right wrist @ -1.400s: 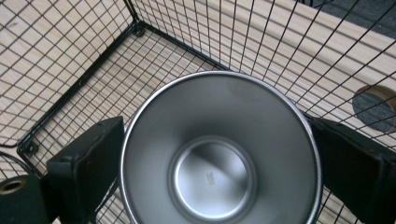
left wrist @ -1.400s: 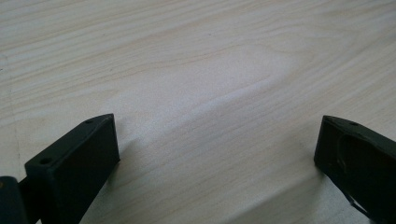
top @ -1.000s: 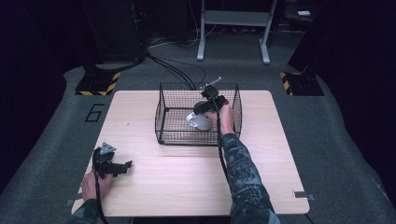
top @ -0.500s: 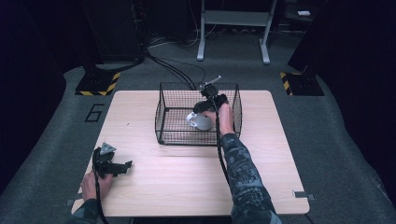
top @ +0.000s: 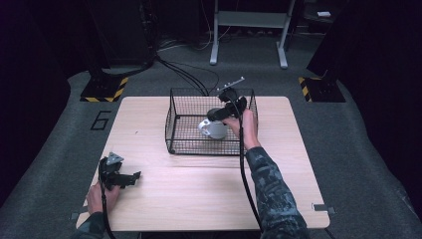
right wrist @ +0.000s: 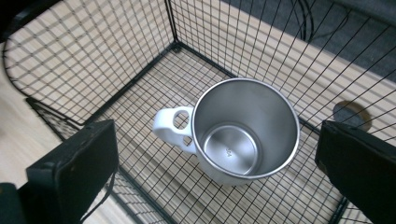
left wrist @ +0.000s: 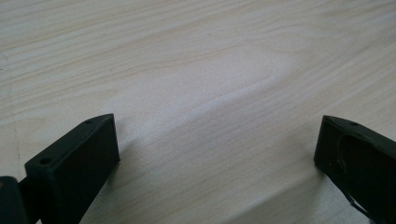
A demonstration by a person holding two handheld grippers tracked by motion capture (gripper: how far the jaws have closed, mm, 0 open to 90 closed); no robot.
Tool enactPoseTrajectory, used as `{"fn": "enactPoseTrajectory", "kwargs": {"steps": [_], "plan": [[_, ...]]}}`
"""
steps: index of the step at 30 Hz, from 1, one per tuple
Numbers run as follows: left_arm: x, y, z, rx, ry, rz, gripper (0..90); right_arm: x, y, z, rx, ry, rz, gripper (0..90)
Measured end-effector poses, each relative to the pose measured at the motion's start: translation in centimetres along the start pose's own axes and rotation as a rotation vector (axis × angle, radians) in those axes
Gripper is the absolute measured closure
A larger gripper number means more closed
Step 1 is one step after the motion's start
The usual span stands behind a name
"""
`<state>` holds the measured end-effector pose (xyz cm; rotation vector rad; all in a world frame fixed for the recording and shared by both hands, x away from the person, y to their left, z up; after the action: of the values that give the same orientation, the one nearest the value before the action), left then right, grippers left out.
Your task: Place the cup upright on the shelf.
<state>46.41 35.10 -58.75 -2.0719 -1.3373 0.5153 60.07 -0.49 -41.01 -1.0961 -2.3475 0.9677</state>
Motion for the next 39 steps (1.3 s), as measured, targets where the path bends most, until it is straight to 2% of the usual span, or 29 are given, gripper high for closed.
{"fn": "enactPoseTrajectory", "kwargs": {"steps": [2,6,8,13,15,16,18,19,20,22,23,27,30,31,32,33,34,35,36,37,39], "plan": [[0.0,0.0,0.0,0.000,0.001,0.000,0.0,0.2,-0.4,0.0,-0.007,0.001,-0.004,0.0],[0.0,0.0,0.0,0.000,0.000,0.000,0.0,1.3,-3.0,0.6,-0.050,-0.043,-0.014,0.0],[0.0,0.0,0.0,0.000,0.000,0.000,0.0,1.5,-3.4,0.8,-0.054,-0.043,-0.015,0.0],[0.0,0.0,0.0,0.000,0.000,0.000,0.0,2.7,-6.4,2.2,-0.089,-0.112,-0.014,0.0],[0.0,0.0,0.0,0.000,0.001,0.000,0.0,2.9,-6.7,2.4,-0.090,-0.103,-0.009,0.0],[0.0,0.0,0.0,0.000,0.000,0.000,0.0,3.1,-7.8,3.1,-0.099,-0.111,-0.008,0.0],[0.0,0.0,0.0,0.000,0.000,0.000,0.0,3.2,-8.3,3.5,-0.097,-0.111,-0.004,0.0],[0.0,0.0,0.0,0.000,0.000,0.000,0.0,3.2,-8.6,3.8,-0.119,-0.128,-0.005,0.0],[0.0,0.0,0.0,0.000,0.001,0.000,0.0,3.2,-9.1,4.3,-0.111,-0.118,-0.003,0.0],[0.0,0.0,0.0,0.000,0.001,0.000,0.0,3.1,-9.7,5.2,-0.128,-0.129,0.007,0.0],[0.0,0.0,0.0,0.000,0.000,0.000,0.0,3.1,-10.1,5.8,-0.115,-0.121,0.010,0.0],[0.0,0.0,0.0,0.000,0.001,0.000,0.0,2.5,-11.2,8.6,-0.120,-0.112,0.031,0.0],[0.0,0.0,0.0,0.000,0.000,0.000,0.0,1.8,-11.6,10.6,-0.122,-0.103,0.054,0.0],[0.0,0.0,0.0,0.000,0.001,0.000,0.0,1.8,-11.6,10.6,-0.122,-0.103,0.054,0.0],[0.0,0.0,0.0,0.000,0.001,0.000,0.0,1.4,-11.8,12.2,-0.118,-0.081,0.066,0.0],[0.0,0.0,0.0,0.000,0.001,0.000,0.0,1.4,-11.8,12.2,-0.118,-0.081,0.066,0.0],[0.0,0.0,0.0,0.000,0.000,0.000,0.0,0.9,-11.9,13.6,-0.117,-0.056,0.078,0.0],[0.0,0.0,0.0,0.000,0.000,0.000,0.0,0.9,-11.9,13.6,-0.117,-0.056,0.078,0.0],[0.0,0.0,0.0,0.000,0.001,0.000,0.0,0.5,-11.9,15.1,-0.110,-0.043,0.086,0.0],[0.0,0.0,0.0,0.000,0.001,0.000,0.0,0.5,-11.9,15.1,-0.110,-0.043,0.086,0.0],[0.0,0.0,0.0,0.000,0.001,0.000,0.0,0.0,-11.7,16.5,-0.109,-0.034,0.079,0.0]]}}
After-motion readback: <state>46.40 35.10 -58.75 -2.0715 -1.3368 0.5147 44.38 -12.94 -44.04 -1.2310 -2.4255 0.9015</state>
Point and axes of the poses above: each handheld gripper's, and its own axes: y roughly forward along the jaws, z roughly out of its underside, x roughly to its left, the point moved 8 cm from there along y, roughly forward along the jaws, and after that the axes turned 1 degree about -x, right-handed, at the moved point
